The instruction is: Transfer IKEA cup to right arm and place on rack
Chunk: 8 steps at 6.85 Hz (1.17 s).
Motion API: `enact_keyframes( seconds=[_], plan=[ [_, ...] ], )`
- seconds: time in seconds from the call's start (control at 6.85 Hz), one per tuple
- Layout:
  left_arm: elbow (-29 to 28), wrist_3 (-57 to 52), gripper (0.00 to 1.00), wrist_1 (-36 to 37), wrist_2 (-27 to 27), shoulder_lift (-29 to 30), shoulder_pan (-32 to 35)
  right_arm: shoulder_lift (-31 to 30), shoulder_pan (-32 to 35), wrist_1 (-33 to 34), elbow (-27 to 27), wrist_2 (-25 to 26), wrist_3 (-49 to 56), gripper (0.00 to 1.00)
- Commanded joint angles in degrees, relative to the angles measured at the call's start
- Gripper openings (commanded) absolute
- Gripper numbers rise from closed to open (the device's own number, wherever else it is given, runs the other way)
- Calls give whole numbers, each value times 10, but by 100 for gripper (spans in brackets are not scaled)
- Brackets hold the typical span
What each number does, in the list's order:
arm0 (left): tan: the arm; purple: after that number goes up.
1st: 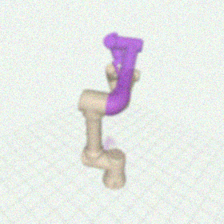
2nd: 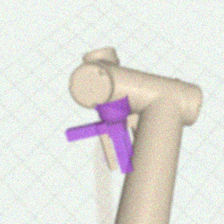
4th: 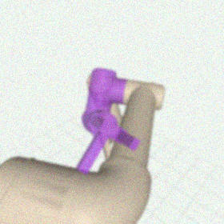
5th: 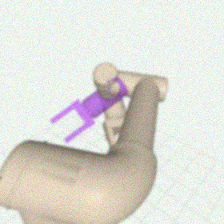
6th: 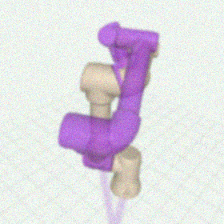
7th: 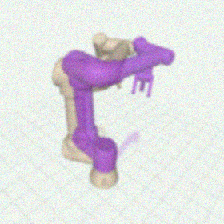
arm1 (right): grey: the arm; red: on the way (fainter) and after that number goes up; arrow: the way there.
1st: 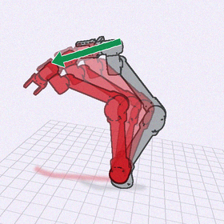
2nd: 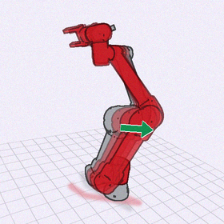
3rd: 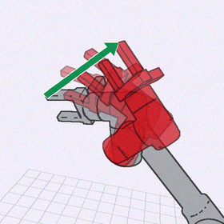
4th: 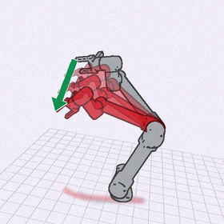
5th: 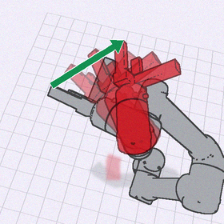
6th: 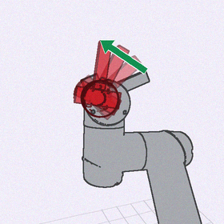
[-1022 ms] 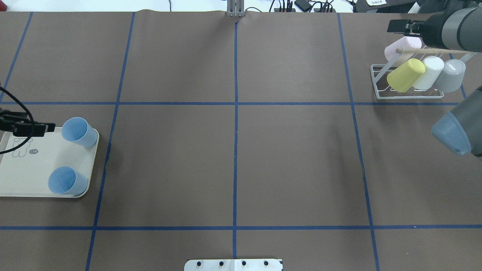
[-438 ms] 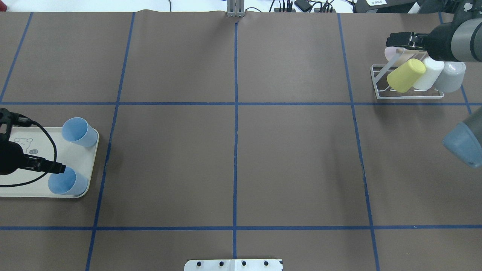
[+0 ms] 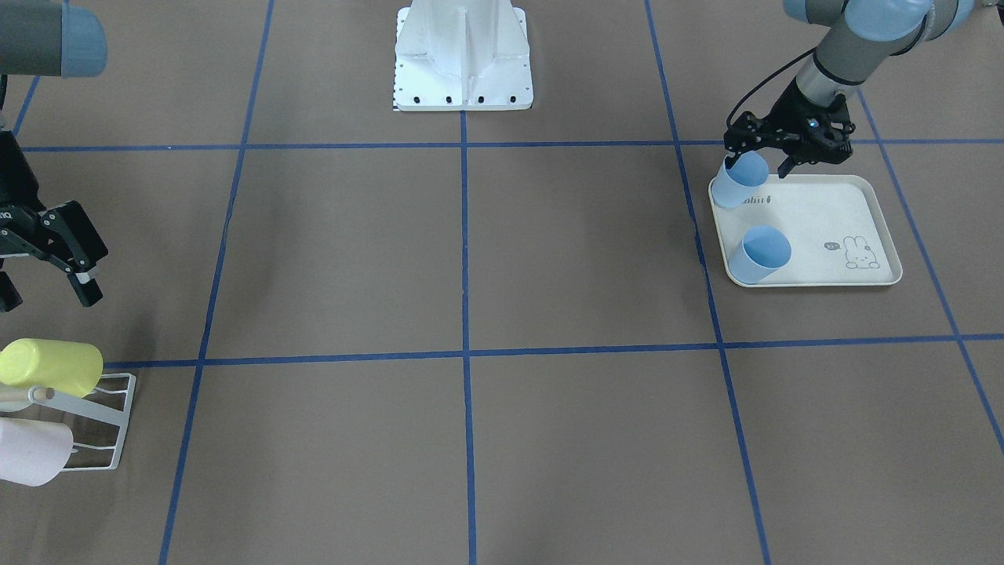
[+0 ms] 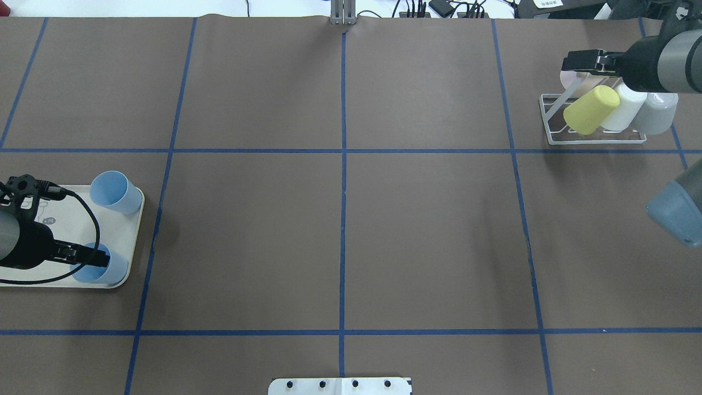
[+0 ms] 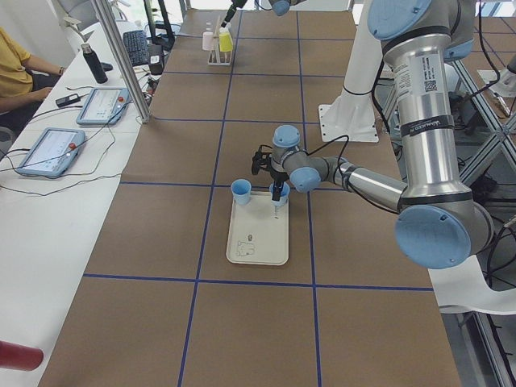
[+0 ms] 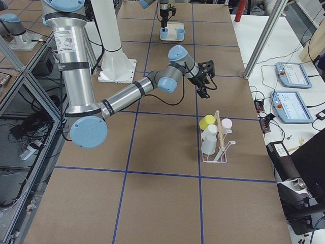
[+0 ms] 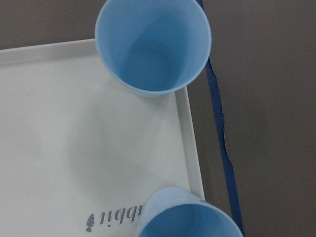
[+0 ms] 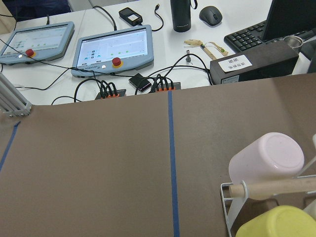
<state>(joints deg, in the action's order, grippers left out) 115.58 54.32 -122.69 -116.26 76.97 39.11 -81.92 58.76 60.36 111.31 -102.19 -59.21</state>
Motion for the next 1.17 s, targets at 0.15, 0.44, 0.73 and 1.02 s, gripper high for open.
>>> enact_keyframes(
  seconds=[0.15, 0.44, 0.73, 1.02],
  plan=[
    [-18, 3, 99, 3, 1, -7, -1, -9, -4, -1, 4, 2, 0, 100],
    [-19, 9, 11, 3, -5, -12, -7, -9, -7, 0, 7, 2, 0, 100],
    [-19, 8, 0, 3, -6, -12, -8, -13, -9, -1, 10, 2, 0, 100],
    [18, 7, 0, 3, -45, -20, 3, -16, -15, -1, 16, 5, -5, 100]
  ],
)
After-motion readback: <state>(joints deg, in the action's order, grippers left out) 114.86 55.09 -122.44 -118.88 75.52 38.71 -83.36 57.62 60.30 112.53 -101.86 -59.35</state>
